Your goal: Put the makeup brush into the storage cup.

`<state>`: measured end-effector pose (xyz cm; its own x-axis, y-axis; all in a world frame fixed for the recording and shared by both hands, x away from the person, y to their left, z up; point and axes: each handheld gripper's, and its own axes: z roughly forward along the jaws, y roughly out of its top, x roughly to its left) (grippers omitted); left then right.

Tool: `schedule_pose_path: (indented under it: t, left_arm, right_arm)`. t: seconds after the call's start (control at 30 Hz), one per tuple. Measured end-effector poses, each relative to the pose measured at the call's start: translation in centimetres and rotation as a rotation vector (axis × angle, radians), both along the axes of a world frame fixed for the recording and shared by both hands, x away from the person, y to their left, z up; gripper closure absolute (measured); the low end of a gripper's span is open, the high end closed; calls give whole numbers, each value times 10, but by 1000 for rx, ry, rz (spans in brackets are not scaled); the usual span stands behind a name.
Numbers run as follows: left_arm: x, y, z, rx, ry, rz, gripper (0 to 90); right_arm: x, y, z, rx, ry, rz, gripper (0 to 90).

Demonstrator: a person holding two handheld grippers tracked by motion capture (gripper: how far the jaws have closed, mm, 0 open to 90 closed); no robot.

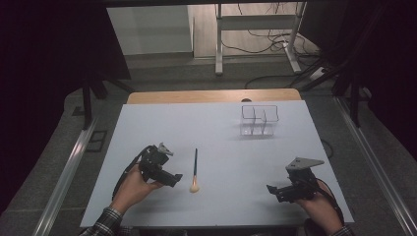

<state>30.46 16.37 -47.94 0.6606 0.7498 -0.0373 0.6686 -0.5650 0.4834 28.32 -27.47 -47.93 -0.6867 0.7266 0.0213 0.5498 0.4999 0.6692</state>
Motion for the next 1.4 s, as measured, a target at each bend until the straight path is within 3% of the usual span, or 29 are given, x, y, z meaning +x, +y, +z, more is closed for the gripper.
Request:
schedule_pose_path:
  t: [0.3, 1.07, 1.4]
  left_arm:
    - [7, -12, -1, -3, 23, -12, 17]
    - [24, -44, -6, 55, 50, -56, 45]
    - [31, -58, -7, 48, 62, -51, 51]
  right_arm:
    - [0, 0, -1, -7, 3, 1, 16]
    - [0, 3, -2, -21, 7, 11, 17]
    - [0, 3, -2, -28, 10, 16, 19]
